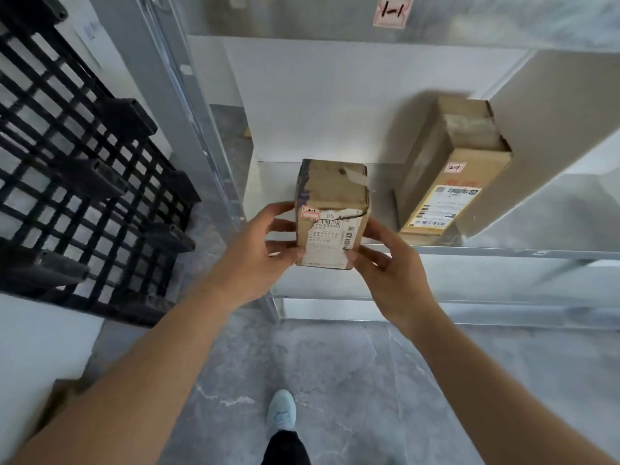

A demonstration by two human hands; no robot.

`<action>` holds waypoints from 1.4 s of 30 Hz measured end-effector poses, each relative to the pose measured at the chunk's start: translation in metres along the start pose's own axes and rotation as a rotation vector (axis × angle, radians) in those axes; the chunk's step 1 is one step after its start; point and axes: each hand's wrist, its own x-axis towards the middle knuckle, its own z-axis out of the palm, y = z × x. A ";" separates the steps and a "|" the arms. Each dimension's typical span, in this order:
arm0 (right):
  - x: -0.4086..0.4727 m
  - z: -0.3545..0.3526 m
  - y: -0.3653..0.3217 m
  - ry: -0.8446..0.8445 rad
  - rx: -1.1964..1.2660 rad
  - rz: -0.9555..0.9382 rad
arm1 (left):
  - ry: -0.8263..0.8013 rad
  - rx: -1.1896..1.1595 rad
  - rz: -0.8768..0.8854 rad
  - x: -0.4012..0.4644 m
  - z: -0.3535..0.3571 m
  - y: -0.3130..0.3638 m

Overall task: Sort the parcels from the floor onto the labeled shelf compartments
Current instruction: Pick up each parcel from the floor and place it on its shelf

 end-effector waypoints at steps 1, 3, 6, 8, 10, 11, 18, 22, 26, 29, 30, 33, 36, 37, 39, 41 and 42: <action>0.003 0.003 0.004 0.008 -0.012 -0.006 | -0.017 0.011 -0.005 0.004 0.000 -0.005; 0.010 0.008 0.014 0.011 -0.025 -0.018 | -0.034 0.035 0.002 0.012 0.001 -0.018; 0.021 0.014 0.032 0.017 -0.026 -0.038 | -0.014 0.034 0.029 0.020 0.009 -0.040; 0.026 0.015 0.048 0.029 -0.027 -0.066 | -0.004 0.045 0.053 0.024 0.015 -0.054; 0.028 0.015 0.064 0.027 -0.016 -0.087 | 0.002 0.059 0.076 0.027 0.022 -0.064; 0.029 0.015 0.070 0.025 -0.004 -0.099 | 0.007 0.065 0.085 0.027 0.025 -0.069; 0.037 0.013 0.094 -0.002 0.008 -0.144 | 0.036 0.072 0.111 0.031 0.038 -0.089; 0.047 0.013 0.092 -0.014 -0.012 -0.130 | 0.048 0.118 0.140 0.039 0.040 -0.088; 0.063 0.014 0.086 -0.007 -0.057 -0.136 | 0.059 0.191 0.148 0.058 0.038 -0.085; 0.077 0.013 0.082 -0.001 -0.088 -0.148 | 0.074 0.209 0.156 0.074 0.037 -0.084; 0.082 0.013 0.080 0.004 -0.099 -0.150 | 0.081 0.216 0.161 0.079 0.037 -0.083; 0.096 0.016 0.075 0.025 -0.128 -0.155 | 0.086 0.229 0.165 0.094 0.036 -0.080; 0.109 0.018 0.072 0.037 -0.141 -0.133 | 0.093 0.257 0.168 0.109 0.035 -0.078; 0.113 0.019 0.071 0.039 -0.142 -0.130 | 0.093 0.262 0.168 0.113 0.034 -0.077; 0.120 0.019 0.071 0.049 -0.159 -0.135 | 0.096 0.282 0.174 0.120 0.033 -0.076; 0.126 0.019 0.072 0.057 -0.185 -0.139 | 0.104 0.298 0.173 0.125 0.034 -0.075; 0.129 0.019 0.073 0.062 -0.196 -0.138 | 0.110 0.302 0.170 0.126 0.034 -0.075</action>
